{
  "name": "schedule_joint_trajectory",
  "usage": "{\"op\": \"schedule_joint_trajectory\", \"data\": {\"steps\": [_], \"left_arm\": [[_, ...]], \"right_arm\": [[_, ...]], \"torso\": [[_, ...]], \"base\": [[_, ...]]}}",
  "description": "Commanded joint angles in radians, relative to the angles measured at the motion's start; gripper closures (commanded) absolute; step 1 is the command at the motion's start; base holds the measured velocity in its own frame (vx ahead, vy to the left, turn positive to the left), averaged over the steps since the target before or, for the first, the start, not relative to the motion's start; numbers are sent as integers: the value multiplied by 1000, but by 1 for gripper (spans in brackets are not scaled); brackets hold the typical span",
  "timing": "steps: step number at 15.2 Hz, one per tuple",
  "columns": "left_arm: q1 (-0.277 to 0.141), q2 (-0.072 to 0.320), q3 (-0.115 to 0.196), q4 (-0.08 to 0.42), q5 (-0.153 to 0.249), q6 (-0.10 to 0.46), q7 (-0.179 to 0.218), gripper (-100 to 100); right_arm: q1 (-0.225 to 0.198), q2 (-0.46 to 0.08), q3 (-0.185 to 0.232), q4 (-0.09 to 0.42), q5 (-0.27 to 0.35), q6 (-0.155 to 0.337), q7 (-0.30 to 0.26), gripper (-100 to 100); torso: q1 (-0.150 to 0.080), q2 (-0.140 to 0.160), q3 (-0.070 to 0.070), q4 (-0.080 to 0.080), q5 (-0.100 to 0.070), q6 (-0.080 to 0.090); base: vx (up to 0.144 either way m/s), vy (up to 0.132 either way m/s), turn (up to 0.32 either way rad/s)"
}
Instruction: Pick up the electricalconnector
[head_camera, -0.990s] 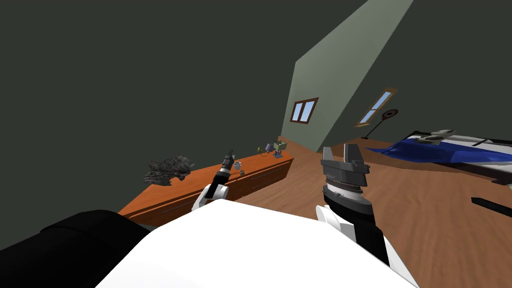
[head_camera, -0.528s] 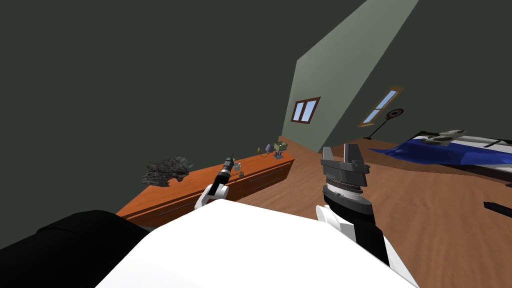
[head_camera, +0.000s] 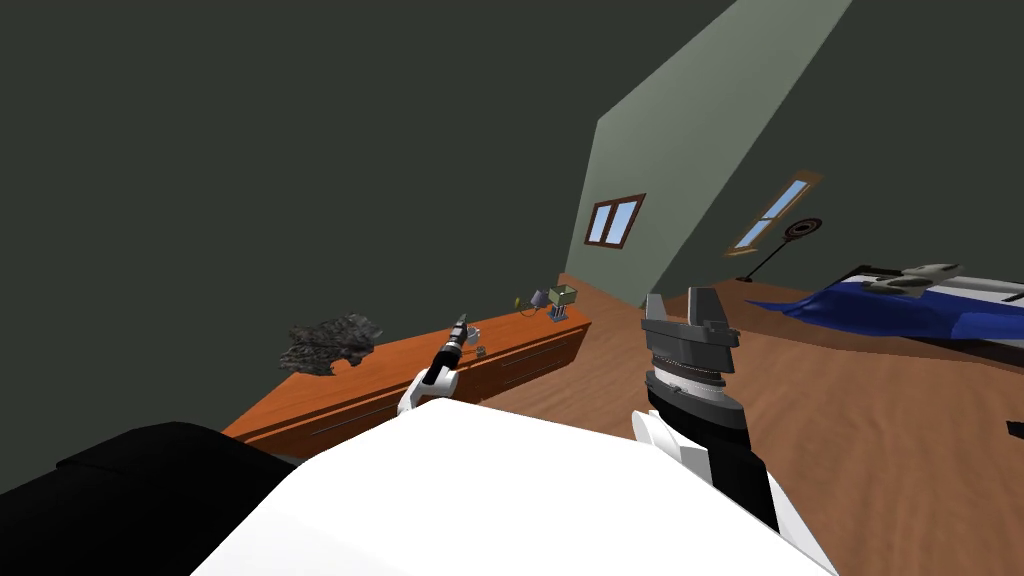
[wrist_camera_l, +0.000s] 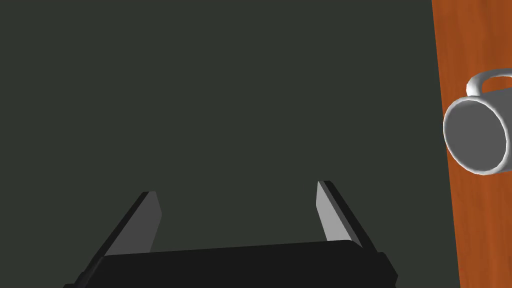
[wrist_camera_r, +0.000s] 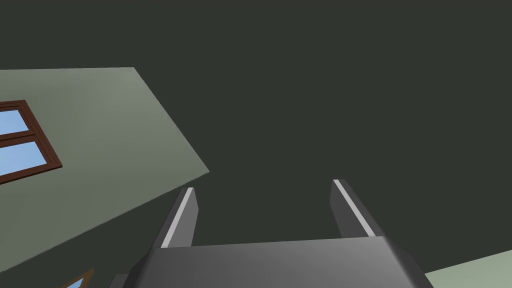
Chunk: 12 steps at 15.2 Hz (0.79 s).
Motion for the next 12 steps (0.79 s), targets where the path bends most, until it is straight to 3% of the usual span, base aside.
{"op": "schedule_joint_trajectory", "data": {"steps": [1,5,6,7,8,9,10,12], "left_arm": [[1,3,9,35,7,31,7,-100],[-26,2,29,121,16,76,15,-100],[-40,2,39,163,20,99,19,-100],[-40,2,39,164,20,99,19,-100],[-53,2,48,207,25,122,23,-100],[-53,2,48,207,25,122,23,-100],[-67,3,58,250,29,144,26,-100],[-80,4,68,280,33,167,30,-100]], "right_arm": [[0,0,0,0,0,0,0,0],[0,0,0,0,0,0,0,0],[0,0,0,0,0,0,0,0],[0,0,0,0,0,0,0,0],[0,0,0,0,0,0,0,0],[0,0,0,0,0,0,0,0],[0,0,0,0,0,0,0,0],[0,0,0,0,0,0,0,0]], "torso": [[0,0,0,0,0,0],[2,0,0,0,0,0],[2,1,0,0,0,0],[1,1,0,0,0,0],[1,1,0,0,0,0],[1,1,1,0,0,0],[1,1,1,0,0,0],[1,2,1,0,0,0]], "base": [[88,-44,26],[73,-19,31],[67,-25,28],[63,-30,25],[63,-31,32],[61,-25,26],[59,-19,33],[59,-22,31]]}}
